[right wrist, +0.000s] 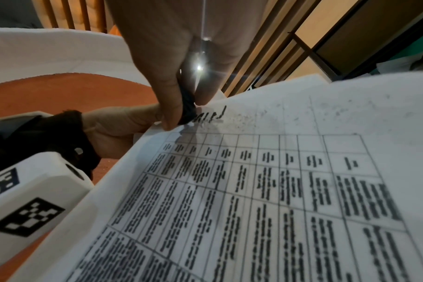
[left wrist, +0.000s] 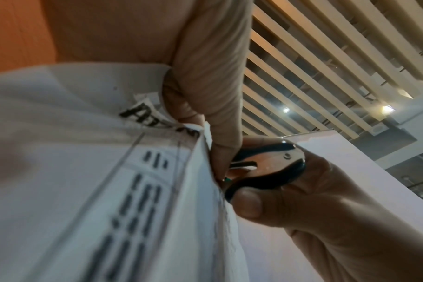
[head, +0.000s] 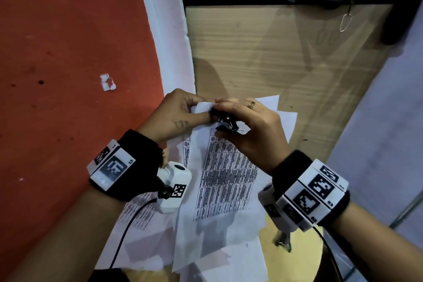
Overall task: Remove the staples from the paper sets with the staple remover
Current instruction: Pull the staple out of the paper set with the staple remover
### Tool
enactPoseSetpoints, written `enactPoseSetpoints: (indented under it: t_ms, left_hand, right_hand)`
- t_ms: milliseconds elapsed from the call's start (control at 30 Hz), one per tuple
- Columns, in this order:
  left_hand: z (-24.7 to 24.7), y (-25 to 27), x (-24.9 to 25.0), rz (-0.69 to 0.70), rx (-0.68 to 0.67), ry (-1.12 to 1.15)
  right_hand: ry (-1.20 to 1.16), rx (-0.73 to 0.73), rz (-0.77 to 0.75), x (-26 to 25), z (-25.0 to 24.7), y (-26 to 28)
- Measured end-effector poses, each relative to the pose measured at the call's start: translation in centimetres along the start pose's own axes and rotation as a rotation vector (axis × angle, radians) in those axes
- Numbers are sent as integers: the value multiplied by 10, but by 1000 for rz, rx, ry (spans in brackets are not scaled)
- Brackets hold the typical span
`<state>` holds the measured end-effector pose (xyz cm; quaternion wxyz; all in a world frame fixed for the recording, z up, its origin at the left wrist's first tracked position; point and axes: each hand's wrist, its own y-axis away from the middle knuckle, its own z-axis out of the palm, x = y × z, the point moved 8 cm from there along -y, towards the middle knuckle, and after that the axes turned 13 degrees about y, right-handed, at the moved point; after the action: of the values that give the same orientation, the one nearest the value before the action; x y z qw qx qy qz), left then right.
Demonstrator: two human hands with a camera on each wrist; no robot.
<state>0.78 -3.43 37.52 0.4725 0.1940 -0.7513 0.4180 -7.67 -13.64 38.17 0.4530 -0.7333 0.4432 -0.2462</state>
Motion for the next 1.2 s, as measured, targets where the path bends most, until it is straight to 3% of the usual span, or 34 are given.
enactPoseSetpoints:
  t_ms: [433,933,1200]
  left_hand:
    - [-2,3,0,-39,101,-18]
    - [8,12,14,-52,-41,140]
    - [5,11,4,-52,-24,220]
  right_hand:
    - [82,40,-51,-4,-2,2]
    - [42,79,-81,-3,-4,-1]
    - [-58,35,20,4,0,-3]
